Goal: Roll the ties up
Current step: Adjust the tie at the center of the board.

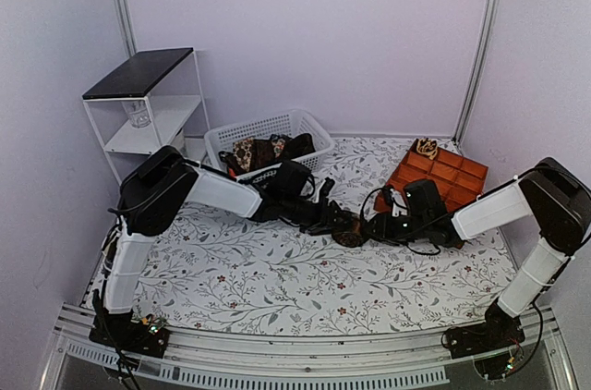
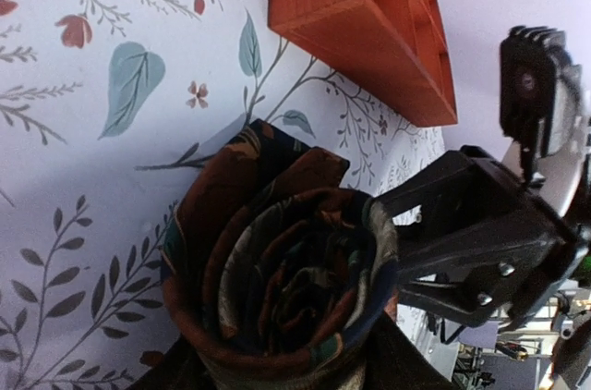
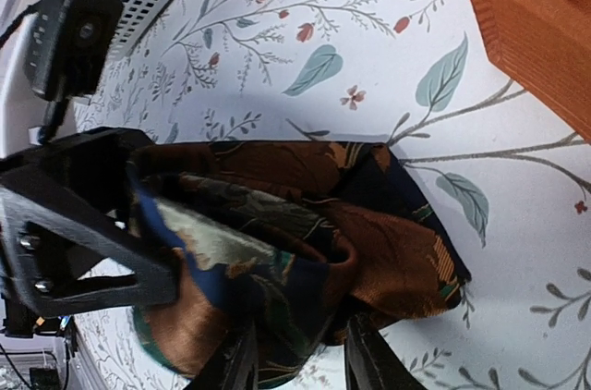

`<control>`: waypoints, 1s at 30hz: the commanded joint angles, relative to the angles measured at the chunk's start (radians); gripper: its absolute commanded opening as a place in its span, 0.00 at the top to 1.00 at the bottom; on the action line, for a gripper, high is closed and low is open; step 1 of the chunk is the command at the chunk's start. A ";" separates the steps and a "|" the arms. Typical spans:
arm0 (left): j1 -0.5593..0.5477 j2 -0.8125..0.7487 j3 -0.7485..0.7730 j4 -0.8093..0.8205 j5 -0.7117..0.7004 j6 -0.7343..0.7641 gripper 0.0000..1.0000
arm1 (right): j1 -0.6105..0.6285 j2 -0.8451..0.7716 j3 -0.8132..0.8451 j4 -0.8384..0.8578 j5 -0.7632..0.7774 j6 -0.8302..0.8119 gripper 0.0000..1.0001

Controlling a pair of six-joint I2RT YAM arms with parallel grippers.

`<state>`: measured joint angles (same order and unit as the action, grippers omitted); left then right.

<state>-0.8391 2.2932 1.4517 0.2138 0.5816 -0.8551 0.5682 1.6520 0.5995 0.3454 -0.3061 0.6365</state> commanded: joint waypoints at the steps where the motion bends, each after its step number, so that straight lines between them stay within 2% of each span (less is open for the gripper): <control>1: -0.043 -0.009 -0.063 -0.040 -0.032 0.079 0.51 | -0.001 -0.101 -0.006 -0.021 -0.031 0.002 0.66; 5: -0.043 -0.028 -0.142 0.107 -0.014 -0.007 0.49 | -0.001 -0.062 -0.012 -0.003 -0.062 -0.003 0.67; 8: -0.041 -0.036 -0.157 0.152 -0.003 -0.053 0.50 | 0.004 -0.030 -0.023 0.048 -0.105 0.028 0.67; 11: -0.037 -0.042 -0.170 0.214 0.016 -0.119 0.51 | 0.016 -0.018 -0.030 0.052 -0.090 0.060 0.67; 16: -0.042 -0.055 -0.206 0.308 0.027 -0.230 0.45 | 0.042 -0.008 -0.047 0.057 -0.039 0.085 0.70; 18: -0.047 -0.063 -0.227 0.352 0.027 -0.257 0.51 | 0.045 -0.008 -0.056 0.068 -0.036 0.093 0.70; 21: -0.052 -0.074 -0.235 0.326 0.006 -0.207 0.71 | 0.045 -0.048 -0.060 0.055 -0.029 0.094 0.69; 25: -0.061 -0.099 -0.269 0.285 -0.032 -0.099 0.79 | 0.044 -0.207 -0.067 -0.045 0.006 0.053 0.59; 30: -0.084 -0.141 -0.321 0.308 -0.069 0.057 0.79 | 0.044 -0.339 -0.072 -0.156 -0.046 -0.034 0.34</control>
<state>-0.8902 2.2066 1.1717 0.5121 0.5495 -0.9482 0.6083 1.4040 0.5327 0.2840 -0.3275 0.6727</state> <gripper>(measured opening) 0.212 0.601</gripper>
